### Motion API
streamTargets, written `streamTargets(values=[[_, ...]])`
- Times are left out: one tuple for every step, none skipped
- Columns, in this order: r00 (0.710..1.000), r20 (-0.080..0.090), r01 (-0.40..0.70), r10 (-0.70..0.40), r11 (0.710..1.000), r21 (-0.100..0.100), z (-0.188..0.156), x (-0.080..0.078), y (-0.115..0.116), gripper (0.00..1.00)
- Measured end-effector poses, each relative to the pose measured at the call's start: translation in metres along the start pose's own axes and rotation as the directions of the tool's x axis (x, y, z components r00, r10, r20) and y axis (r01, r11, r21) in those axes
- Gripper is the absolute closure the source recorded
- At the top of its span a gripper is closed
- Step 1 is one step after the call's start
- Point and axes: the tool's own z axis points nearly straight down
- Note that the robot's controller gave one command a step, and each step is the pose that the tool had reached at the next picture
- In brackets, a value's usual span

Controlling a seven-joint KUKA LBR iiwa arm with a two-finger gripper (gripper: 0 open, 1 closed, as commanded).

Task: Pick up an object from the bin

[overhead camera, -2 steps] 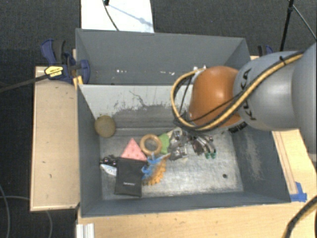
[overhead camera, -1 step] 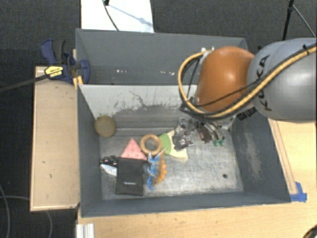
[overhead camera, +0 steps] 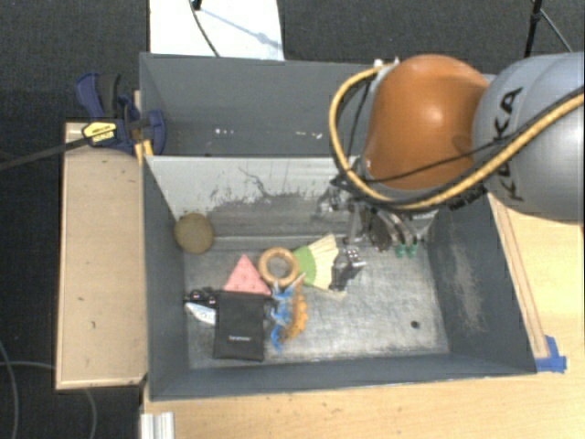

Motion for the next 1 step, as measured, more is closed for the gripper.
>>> streamTargets(values=[[1.0, 0.0, 0.0, 0.0, 1.0, 0.0, 0.0001, 0.0, -0.0001, 0.0]])
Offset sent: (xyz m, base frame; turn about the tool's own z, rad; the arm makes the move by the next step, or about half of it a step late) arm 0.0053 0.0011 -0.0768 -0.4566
